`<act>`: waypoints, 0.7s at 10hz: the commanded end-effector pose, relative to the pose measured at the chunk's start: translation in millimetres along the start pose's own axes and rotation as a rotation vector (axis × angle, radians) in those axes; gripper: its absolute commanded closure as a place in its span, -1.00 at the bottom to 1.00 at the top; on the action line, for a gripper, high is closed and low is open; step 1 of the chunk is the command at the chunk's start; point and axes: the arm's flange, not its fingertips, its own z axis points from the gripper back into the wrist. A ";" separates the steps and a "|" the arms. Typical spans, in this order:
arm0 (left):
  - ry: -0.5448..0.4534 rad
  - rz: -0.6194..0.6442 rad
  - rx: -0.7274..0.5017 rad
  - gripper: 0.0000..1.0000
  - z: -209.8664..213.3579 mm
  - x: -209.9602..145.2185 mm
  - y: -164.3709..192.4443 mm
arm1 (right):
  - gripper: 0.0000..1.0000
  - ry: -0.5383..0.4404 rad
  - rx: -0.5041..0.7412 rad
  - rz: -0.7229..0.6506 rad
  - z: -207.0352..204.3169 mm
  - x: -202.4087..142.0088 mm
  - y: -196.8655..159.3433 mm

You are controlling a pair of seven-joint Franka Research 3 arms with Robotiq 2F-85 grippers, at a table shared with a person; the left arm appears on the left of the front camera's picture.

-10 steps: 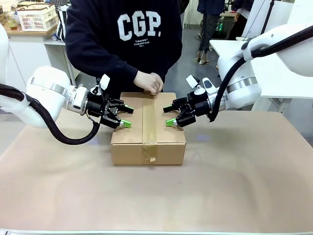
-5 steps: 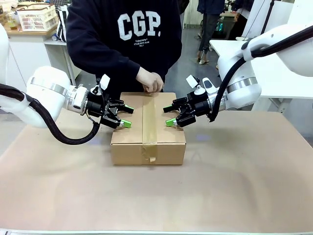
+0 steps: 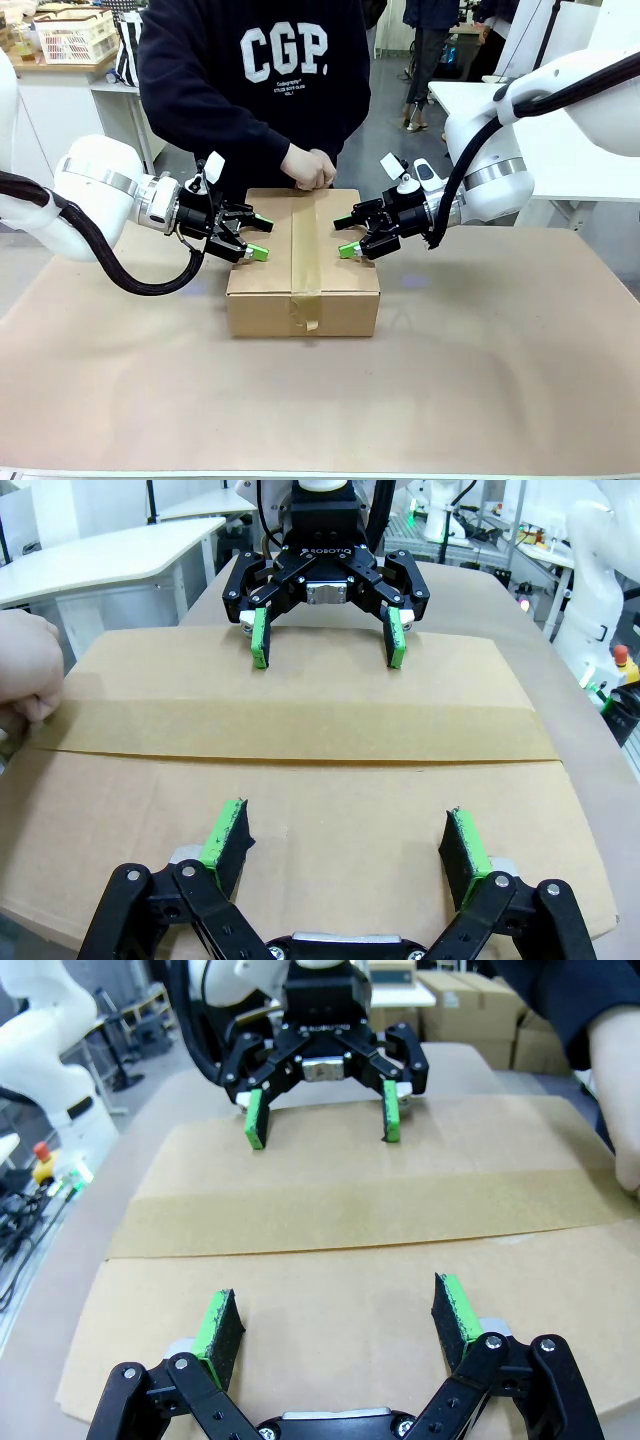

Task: Pack the gift set into the box.
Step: Press and hold the closed box until the human finishes sealing it.

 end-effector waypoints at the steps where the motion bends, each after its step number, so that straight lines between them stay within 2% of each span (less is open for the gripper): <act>1: 0.004 0.005 -0.001 -1.00 -0.2 -3.3 -1.5 | -1.00 0.005 0.000 -0.003 -0.9 -2.7 0.6; 7: 0.004 0.005 -0.001 -1.00 -0.2 -3.3 -1.5 | -1.00 0.005 0.000 -0.003 -0.9 -2.7 0.6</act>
